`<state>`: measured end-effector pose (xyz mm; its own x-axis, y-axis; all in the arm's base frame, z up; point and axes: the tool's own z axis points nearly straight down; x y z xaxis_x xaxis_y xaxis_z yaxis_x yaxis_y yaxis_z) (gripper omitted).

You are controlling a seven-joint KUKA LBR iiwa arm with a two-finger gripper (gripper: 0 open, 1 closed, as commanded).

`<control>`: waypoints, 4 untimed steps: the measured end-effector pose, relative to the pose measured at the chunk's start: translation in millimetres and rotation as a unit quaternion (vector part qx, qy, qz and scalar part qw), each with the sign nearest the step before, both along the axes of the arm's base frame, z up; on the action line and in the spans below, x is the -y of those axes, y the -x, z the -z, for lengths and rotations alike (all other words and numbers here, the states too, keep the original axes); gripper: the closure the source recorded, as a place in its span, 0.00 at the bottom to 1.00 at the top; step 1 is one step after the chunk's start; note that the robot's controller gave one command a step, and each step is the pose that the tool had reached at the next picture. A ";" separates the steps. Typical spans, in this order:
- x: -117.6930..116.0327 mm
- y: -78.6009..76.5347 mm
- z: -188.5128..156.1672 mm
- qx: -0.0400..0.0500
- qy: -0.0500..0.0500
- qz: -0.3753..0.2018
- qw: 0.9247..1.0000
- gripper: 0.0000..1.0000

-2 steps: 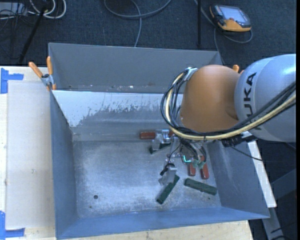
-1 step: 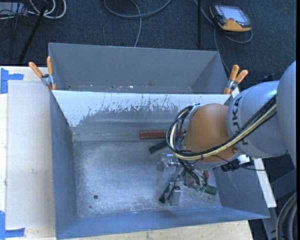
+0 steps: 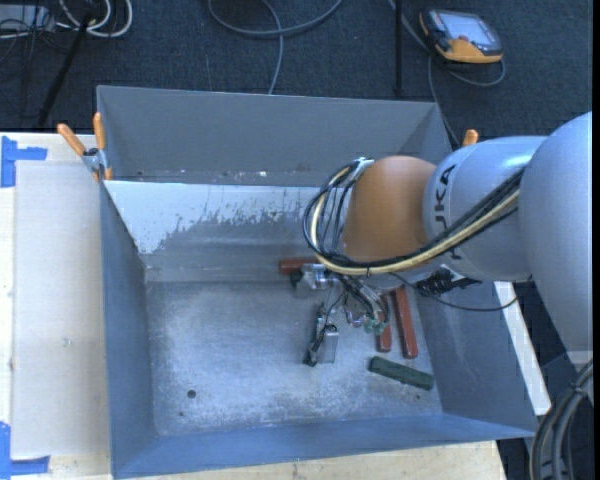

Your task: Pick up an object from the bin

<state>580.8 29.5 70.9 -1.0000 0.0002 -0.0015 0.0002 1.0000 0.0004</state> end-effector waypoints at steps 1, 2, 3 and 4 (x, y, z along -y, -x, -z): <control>47.1 -24.8 -4.4 0.001 0.000 -0.517 0.856 0.00; 48.3 -25.2 -6.0 0.000 0.000 -0.515 0.857 1.00; 32.0 5.4 -39.7 0.000 -0.001 -0.514 0.858 1.00; 33.3 4.8 -37.6 0.000 -0.001 -0.512 0.859 0.00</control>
Offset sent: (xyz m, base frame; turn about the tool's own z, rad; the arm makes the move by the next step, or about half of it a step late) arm 0.0242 -0.0477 0.0041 -1.0886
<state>576.0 -3.8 108.5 -0.4766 -0.8791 -0.0014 -0.8791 0.4766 0.0023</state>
